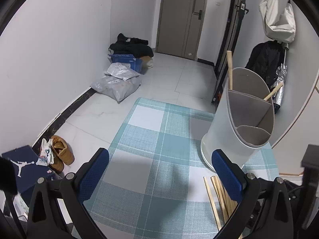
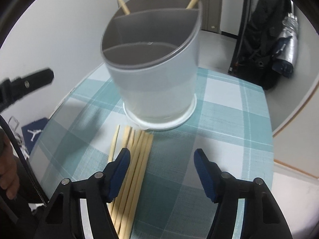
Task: Organize utensils
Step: 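Return the right gripper to the chopstick bundle and grasp one chopstick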
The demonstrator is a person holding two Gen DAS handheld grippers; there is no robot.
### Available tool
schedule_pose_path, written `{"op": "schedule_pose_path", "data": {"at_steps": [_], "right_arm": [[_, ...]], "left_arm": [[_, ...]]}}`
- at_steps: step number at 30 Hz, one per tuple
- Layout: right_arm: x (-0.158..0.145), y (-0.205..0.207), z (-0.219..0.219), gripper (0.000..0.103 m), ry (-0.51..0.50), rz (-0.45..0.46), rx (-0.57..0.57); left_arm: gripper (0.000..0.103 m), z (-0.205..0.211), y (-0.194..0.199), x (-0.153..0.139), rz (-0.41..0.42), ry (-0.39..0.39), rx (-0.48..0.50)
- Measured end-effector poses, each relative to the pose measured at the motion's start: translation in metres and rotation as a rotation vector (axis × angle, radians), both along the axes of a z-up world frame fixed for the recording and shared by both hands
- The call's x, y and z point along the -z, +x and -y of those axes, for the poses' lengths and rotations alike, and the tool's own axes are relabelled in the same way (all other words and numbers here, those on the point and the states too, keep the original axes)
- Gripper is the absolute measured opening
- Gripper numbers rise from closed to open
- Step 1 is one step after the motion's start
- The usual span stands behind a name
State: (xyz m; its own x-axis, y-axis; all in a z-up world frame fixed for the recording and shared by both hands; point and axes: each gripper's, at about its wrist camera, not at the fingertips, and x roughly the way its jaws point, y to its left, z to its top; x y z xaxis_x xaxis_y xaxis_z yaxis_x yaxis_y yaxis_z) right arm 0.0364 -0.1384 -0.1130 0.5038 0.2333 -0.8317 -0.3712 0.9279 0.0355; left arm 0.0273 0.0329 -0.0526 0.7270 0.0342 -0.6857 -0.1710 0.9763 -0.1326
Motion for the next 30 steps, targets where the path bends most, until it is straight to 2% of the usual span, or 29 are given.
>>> {"op": "schedule_pose_path", "data": {"at_steps": [5,10,15,17,22,30], "right_arm": [[0.012,0.004,-0.004,0.051,-0.046,-0.033,0.004],[0.014,0.005,-0.006,0.047,-0.055,-0.044,0.001],[0.015,0.005,-0.010,0.039,-0.066,-0.039,-0.012],[0.014,0.004,-0.012,0.031,-0.071,-0.039,-0.012],[0.014,0.005,-0.014,0.031,-0.063,-0.046,0.008],[0.017,0.003,-0.026,0.029,-0.115,-0.036,-0.021]], "left_arm": [[0.101,-0.010,0.005,0.005,-0.030,-0.039,-0.024],[0.101,-0.016,0.006,0.004,-0.043,-0.083,-0.050],[0.101,-0.017,0.007,0.003,-0.041,-0.085,-0.062],[0.101,-0.019,0.007,0.003,-0.042,-0.091,-0.064],[0.101,-0.022,0.005,0.003,-0.038,-0.095,-0.066],[0.101,-0.026,0.005,0.003,-0.042,-0.114,-0.079]]}}
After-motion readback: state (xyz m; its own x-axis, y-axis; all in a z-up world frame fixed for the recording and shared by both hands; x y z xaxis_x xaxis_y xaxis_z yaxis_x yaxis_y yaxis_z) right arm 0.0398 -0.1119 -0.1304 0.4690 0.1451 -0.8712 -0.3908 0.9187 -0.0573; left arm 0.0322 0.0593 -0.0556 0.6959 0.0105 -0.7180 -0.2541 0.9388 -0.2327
